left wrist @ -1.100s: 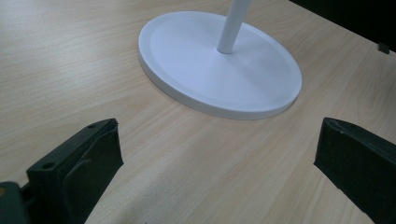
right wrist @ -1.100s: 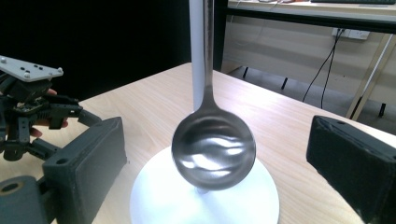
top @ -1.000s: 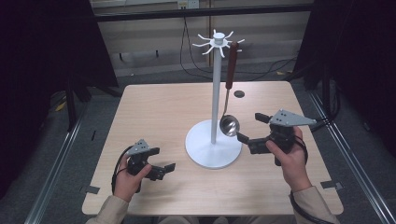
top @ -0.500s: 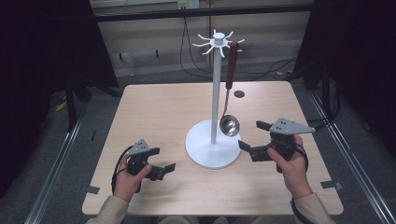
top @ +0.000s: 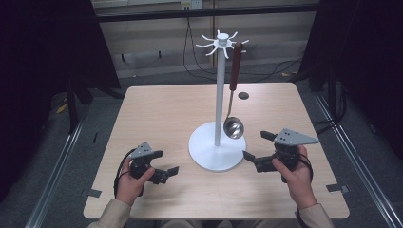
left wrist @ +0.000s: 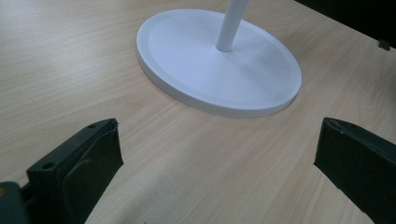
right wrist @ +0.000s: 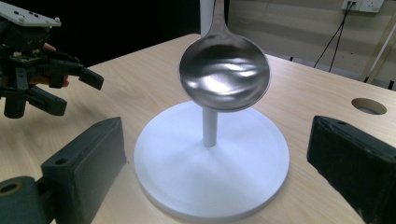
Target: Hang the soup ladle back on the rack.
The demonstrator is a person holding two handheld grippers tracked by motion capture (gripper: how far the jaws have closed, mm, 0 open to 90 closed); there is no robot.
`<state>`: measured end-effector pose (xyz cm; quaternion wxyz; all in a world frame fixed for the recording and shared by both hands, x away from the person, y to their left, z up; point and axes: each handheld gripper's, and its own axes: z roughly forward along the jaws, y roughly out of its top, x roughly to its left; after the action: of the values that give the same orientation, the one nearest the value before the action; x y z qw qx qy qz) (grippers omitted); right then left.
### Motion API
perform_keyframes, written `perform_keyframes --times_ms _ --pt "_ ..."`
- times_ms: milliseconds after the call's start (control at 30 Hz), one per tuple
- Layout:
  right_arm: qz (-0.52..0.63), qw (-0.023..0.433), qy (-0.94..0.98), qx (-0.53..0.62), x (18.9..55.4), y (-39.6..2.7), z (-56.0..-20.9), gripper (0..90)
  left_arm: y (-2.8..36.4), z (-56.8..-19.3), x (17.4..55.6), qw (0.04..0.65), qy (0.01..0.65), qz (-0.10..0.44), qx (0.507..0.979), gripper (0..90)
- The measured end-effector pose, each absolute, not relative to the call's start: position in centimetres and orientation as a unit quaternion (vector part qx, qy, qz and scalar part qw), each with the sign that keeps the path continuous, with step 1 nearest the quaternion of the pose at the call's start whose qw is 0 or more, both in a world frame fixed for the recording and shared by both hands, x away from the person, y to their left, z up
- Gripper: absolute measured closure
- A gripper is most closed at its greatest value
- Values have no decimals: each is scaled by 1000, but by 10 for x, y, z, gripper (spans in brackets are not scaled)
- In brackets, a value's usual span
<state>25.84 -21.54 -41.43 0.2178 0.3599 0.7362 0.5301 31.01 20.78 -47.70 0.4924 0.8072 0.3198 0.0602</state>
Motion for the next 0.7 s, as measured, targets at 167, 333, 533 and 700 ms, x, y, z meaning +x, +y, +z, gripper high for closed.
perform_keyframes --times_ms 167,333,533,700 --pt "525 216 739 363 257 -216 -422 39 207 -478 310 493 318 59 808 3" --pt "523 211 738 370 254 -219 -430 39 207 -478 310 493 319 59 807 4" --pt "516 211 743 370 252 -222 -438 39 207 -477 310 491 317 61 809 4" --pt "512 209 746 372 250 -223 -442 39 207 -477 310 492 316 61 809 4"
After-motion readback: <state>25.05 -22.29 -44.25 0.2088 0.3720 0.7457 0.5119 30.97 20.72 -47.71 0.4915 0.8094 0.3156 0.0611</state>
